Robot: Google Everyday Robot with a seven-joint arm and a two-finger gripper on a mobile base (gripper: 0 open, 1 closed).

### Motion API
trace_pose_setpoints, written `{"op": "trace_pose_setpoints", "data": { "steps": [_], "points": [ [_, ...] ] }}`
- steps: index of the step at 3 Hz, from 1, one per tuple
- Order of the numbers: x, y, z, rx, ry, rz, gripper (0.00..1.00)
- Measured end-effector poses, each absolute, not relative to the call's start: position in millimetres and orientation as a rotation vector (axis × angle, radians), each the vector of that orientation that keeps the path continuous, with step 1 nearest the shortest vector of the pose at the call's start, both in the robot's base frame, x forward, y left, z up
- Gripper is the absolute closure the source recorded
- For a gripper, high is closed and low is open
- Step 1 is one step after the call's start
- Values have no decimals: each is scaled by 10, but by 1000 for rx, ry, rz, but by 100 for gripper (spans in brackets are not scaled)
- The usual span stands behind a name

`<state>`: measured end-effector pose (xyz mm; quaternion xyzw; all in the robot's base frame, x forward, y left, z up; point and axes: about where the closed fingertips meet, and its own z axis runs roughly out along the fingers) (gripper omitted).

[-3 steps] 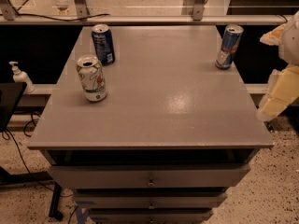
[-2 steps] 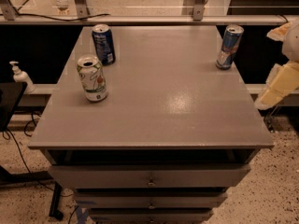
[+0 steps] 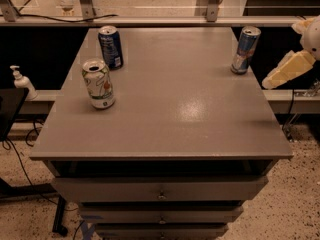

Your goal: Move redbull can near 7up can

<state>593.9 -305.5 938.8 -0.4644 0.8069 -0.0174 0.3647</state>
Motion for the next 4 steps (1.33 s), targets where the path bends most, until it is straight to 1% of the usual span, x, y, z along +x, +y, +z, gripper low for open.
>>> {"op": "trace_pose_setpoints", "data": {
  "steps": [1, 2, 3, 4],
  "points": [
    [6290, -3198, 9278, -1050, 2031, 42, 0],
    [6596, -3231, 9137, -923, 1973, 161, 0],
    [6868, -3110, 9053, -846, 1912, 273, 0],
    [7018, -2885, 8989, -822, 1872, 365, 0]
  ]
}}
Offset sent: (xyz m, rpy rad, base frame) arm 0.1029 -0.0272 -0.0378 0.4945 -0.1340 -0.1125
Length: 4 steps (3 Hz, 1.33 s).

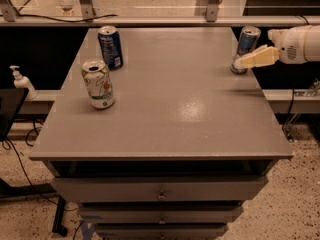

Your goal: Move redbull can near 7up can

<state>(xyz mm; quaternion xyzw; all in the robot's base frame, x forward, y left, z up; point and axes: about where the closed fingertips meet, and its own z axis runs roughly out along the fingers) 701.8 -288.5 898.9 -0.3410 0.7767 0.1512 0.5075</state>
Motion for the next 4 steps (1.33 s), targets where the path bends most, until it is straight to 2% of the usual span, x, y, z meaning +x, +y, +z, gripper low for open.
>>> {"op": "trace_pose_setpoints", "data": {
  "steps": [1, 4],
  "points": [
    [7067, -2731, 8900, -813, 1858, 424, 17],
    [7072, -2414, 9186, -855, 1776, 493, 87]
  ]
}}
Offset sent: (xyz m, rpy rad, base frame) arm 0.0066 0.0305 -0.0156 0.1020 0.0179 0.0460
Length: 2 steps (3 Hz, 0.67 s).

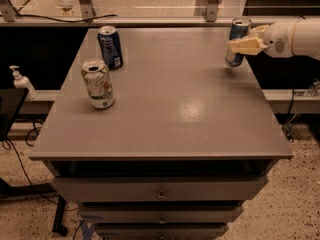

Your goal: Move redbull can near 7up can

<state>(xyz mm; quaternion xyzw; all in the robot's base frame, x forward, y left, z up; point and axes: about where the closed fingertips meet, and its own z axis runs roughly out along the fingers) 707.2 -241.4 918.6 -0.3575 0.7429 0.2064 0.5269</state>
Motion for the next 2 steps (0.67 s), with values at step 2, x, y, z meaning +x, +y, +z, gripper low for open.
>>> {"op": "trace_pose_setpoints", "data": {
  "steps": [2],
  "points": [
    [6888, -2047, 9569, -935, 1711, 554, 100]
  ]
}}
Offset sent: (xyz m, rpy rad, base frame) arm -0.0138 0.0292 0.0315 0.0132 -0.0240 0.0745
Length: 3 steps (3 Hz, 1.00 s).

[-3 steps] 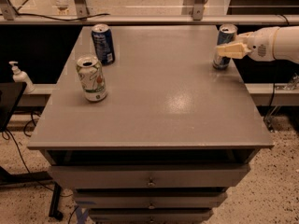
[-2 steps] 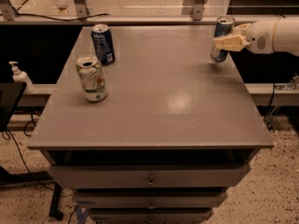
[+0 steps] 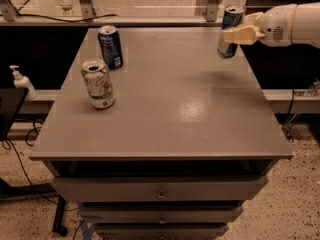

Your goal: Move redbull can near 7up can

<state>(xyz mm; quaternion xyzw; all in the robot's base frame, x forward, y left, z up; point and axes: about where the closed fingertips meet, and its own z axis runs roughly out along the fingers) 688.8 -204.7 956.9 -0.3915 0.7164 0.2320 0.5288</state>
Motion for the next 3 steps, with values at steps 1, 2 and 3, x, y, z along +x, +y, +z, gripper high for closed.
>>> {"op": "trace_pose_setpoints", "data": {
  "steps": [1, 2, 3],
  "points": [
    [6887, -2075, 9515, -923, 1726, 573, 100],
    [6886, -2076, 9513, -922, 1726, 574, 100],
    [6764, -1637, 9524, -915, 1667, 700, 100]
  ]
}}
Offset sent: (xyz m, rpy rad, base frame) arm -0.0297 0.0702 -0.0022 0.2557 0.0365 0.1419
